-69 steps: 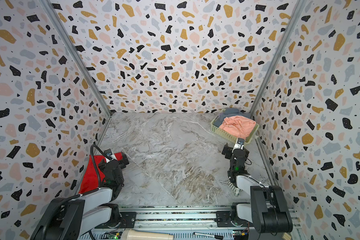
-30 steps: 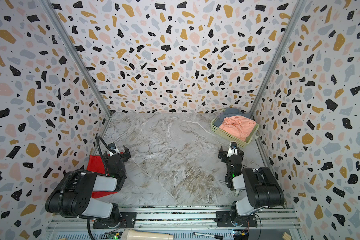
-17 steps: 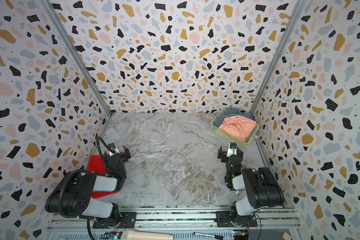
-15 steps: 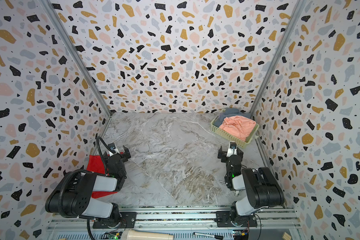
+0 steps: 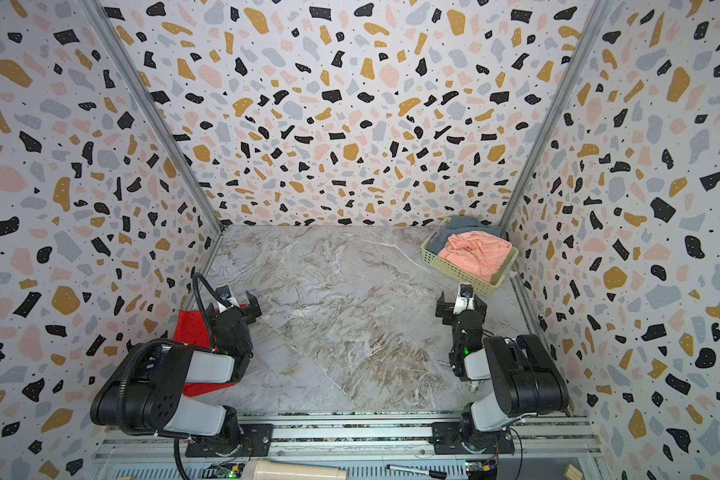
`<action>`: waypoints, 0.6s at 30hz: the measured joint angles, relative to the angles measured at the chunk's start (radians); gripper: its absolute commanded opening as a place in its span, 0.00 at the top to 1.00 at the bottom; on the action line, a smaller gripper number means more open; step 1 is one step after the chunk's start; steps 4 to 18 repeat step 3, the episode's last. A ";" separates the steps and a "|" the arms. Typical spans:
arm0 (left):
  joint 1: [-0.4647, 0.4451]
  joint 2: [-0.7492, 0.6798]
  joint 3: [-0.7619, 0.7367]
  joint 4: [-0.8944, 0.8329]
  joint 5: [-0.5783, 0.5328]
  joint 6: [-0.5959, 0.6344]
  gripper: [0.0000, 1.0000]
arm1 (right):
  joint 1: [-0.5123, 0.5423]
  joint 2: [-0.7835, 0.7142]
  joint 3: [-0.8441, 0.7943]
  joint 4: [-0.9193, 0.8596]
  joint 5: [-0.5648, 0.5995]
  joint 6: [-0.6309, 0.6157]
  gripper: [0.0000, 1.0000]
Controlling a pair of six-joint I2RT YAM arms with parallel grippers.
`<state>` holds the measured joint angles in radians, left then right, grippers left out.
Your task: Fold and stack the t-shirts
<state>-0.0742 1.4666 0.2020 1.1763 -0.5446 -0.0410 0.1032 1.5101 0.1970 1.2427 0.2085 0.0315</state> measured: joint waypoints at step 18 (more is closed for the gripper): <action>0.000 0.000 0.000 0.000 0.000 0.000 0.00 | 0.000 0.000 0.000 0.000 0.002 0.000 0.01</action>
